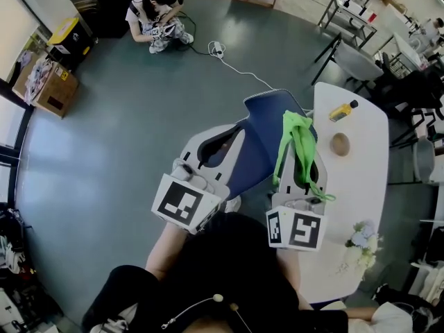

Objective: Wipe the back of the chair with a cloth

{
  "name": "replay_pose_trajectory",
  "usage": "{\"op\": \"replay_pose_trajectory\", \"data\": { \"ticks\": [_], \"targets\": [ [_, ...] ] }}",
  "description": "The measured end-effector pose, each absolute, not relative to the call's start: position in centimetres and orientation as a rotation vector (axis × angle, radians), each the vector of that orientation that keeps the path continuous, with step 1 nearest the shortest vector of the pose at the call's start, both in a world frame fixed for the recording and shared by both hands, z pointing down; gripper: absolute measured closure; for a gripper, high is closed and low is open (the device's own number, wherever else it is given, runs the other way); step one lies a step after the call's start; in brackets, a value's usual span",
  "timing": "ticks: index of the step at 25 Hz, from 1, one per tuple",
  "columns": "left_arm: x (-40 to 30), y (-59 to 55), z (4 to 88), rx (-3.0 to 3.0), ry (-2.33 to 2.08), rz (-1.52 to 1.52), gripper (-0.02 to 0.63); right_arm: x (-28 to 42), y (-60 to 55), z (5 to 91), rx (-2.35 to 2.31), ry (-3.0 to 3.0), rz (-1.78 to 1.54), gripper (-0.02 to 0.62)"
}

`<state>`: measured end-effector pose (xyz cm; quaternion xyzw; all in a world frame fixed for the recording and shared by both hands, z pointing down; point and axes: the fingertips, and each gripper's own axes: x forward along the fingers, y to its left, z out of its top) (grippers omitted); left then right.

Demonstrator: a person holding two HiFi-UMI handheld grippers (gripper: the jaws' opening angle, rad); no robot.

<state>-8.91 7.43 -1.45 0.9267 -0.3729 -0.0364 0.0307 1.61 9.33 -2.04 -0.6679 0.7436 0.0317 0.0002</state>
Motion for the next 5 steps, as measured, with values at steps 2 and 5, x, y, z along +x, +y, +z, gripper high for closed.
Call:
{"op": "replay_pose_trajectory", "data": {
  "ticks": [2, 5],
  "targets": [
    [-8.99, 7.44, -1.47, 2.859, -1.15, -0.116, 0.604, 1.56, 9.41, -1.98, -2.102, 2.341, 0.102, 0.554],
    [-9.12, 7.52, -1.46, 2.858, -1.145, -0.118, 0.604, 1.51, 9.45, -1.87, -2.107, 2.343, 0.095, 0.554]
  ]
}}
